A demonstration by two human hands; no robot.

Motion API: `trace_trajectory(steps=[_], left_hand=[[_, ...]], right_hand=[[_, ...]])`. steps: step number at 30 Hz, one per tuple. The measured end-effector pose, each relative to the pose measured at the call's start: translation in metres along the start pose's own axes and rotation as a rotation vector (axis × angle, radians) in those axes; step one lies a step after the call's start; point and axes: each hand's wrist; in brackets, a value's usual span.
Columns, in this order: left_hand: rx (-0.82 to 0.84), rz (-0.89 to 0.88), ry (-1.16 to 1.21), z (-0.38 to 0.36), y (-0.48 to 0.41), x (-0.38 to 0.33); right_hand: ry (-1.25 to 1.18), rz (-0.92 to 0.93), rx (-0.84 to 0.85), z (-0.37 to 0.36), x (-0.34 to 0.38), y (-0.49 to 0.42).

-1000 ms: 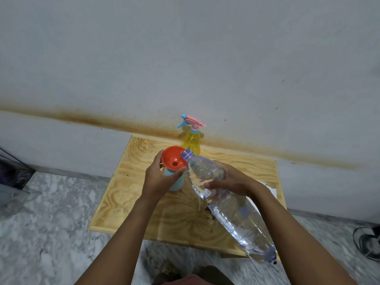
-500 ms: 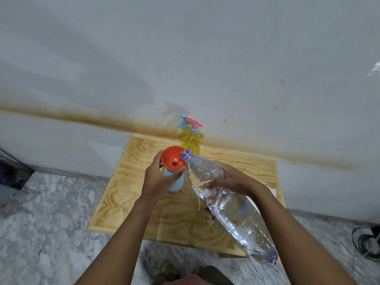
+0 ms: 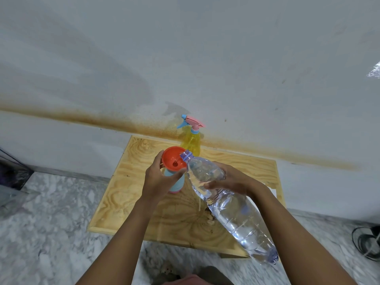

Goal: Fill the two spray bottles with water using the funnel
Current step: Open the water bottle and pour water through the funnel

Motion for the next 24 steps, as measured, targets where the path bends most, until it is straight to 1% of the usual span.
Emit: trace_trajectory(steps=[15,21,24], left_hand=[[-0.006,0.002,-0.002,-0.001,0.000,0.002],[0.002,0.017,-0.005,-0.001,-0.001,0.005],[-0.002,0.019,-0.012,-0.002,-0.001,0.003]], right_hand=[[-0.015,0.058,-0.083,-0.005,0.002,0.000],[-0.039,0.085,-0.158,-0.008,0.007,-0.001],[-0.096,0.113,-0.203,-0.010,0.009,0.002]])
Point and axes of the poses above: each hand's wrist, its own y-axis away from the middle knuckle, its own z-axis out of the back of the hand, x = y × z, and after that the axes turned 11 degrees about -z, right-handed
